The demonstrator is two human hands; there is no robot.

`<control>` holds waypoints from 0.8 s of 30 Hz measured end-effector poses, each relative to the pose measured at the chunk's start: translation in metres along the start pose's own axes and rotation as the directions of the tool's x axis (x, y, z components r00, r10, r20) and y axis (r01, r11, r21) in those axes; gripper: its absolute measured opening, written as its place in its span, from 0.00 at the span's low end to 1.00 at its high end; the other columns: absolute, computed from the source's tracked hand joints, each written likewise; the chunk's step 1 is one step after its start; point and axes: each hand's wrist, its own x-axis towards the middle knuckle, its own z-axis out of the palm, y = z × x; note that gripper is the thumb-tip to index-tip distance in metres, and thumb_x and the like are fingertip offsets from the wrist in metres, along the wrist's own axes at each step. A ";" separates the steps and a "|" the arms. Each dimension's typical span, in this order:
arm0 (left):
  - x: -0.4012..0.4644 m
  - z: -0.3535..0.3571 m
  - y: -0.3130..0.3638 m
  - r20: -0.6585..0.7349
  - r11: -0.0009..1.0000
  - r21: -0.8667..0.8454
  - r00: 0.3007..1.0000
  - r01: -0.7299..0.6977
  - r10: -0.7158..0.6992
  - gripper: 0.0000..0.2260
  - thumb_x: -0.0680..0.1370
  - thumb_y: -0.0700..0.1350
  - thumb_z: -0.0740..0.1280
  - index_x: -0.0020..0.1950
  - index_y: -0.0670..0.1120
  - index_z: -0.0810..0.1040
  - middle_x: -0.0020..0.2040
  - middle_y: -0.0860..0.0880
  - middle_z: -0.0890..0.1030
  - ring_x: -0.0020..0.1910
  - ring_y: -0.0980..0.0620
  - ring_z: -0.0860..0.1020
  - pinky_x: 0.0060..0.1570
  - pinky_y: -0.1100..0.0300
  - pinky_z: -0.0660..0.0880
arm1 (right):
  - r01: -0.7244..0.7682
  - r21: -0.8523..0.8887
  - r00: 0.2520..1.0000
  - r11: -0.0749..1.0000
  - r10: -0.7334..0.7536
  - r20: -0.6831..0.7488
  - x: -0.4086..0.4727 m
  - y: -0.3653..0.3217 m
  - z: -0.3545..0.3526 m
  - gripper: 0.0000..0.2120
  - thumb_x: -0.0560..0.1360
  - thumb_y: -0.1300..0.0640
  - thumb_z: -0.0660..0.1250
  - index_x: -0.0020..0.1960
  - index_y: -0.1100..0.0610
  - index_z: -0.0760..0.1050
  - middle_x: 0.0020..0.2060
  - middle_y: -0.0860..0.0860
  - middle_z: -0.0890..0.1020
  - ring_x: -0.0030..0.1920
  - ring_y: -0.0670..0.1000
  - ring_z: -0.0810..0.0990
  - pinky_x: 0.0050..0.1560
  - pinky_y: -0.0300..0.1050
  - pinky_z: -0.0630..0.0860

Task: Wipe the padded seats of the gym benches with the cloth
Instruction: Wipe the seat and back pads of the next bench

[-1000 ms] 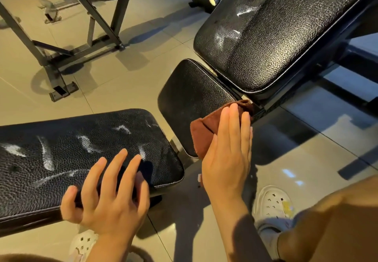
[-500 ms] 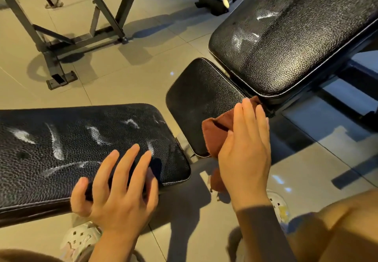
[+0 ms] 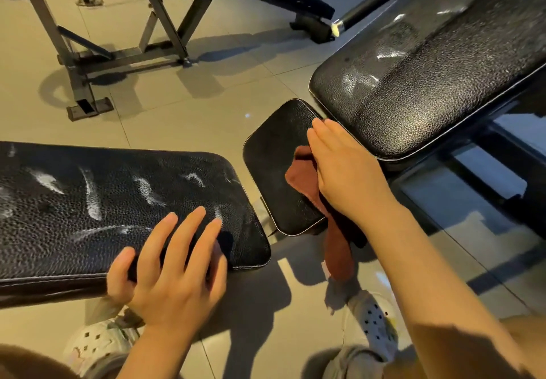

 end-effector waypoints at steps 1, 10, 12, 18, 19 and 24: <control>-0.001 0.000 -0.001 0.007 1.000 -0.001 1.000 0.005 -0.005 0.16 0.78 0.48 0.62 0.65 0.51 0.76 0.64 0.50 0.78 0.66 0.46 0.71 0.58 0.46 0.63 | 0.025 -0.022 0.999 0.999 -0.024 0.030 0.007 0.000 -0.001 0.21 0.73 0.66 0.59 0.65 0.69 0.72 0.65 0.64 0.75 0.67 0.63 0.72 0.69 0.52 0.65; 0.002 -0.002 -0.002 0.031 0.999 -0.024 0.999 -0.025 0.026 0.15 0.79 0.48 0.60 0.64 0.48 0.75 0.64 0.46 0.77 0.65 0.43 0.70 0.67 0.49 0.56 | -0.064 -0.079 0.990 0.995 0.054 -0.131 0.019 -0.016 -0.007 0.14 0.72 0.61 0.70 0.57 0.63 0.75 0.55 0.60 0.78 0.54 0.61 0.78 0.51 0.54 0.76; 0.002 -0.002 -0.001 0.039 1.000 -0.024 0.999 -0.005 0.006 0.14 0.79 0.48 0.61 0.63 0.48 0.76 0.63 0.45 0.79 0.66 0.44 0.70 0.64 0.46 0.59 | -0.124 -0.128 0.978 0.984 0.100 -0.182 0.006 -0.017 -0.007 0.11 0.69 0.56 0.72 0.47 0.60 0.74 0.43 0.56 0.78 0.43 0.59 0.76 0.41 0.52 0.72; -0.001 -0.002 -0.001 0.034 0.999 -0.044 0.999 0.008 -0.007 0.13 0.79 0.48 0.63 0.61 0.48 0.79 0.63 0.46 0.80 0.65 0.45 0.72 0.60 0.45 0.64 | -0.170 -0.083 0.961 0.982 0.146 -0.234 -0.032 -0.028 0.002 0.10 0.70 0.66 0.73 0.49 0.61 0.77 0.48 0.57 0.80 0.48 0.60 0.77 0.47 0.53 0.72; 0.000 -0.002 -0.001 0.031 0.999 -0.043 1.000 0.006 -0.005 0.13 0.79 0.48 0.63 0.61 0.49 0.79 0.63 0.46 0.80 0.65 0.45 0.72 0.59 0.45 0.64 | -0.198 -0.078 0.952 0.977 0.172 -0.254 -0.037 -0.031 0.003 0.11 0.70 0.67 0.73 0.51 0.62 0.77 0.49 0.57 0.80 0.48 0.60 0.77 0.47 0.52 0.71; 0.000 -0.002 0.001 0.004 1.000 -0.023 1.000 0.009 -0.009 0.13 0.78 0.48 0.64 0.61 0.50 0.78 0.61 0.48 0.81 0.65 0.46 0.72 0.58 0.46 0.63 | -0.270 0.004 0.919 0.963 0.259 -0.296 -0.021 -0.043 0.000 0.11 0.73 0.63 0.56 0.49 0.62 0.75 0.45 0.57 0.78 0.45 0.60 0.75 0.45 0.49 0.63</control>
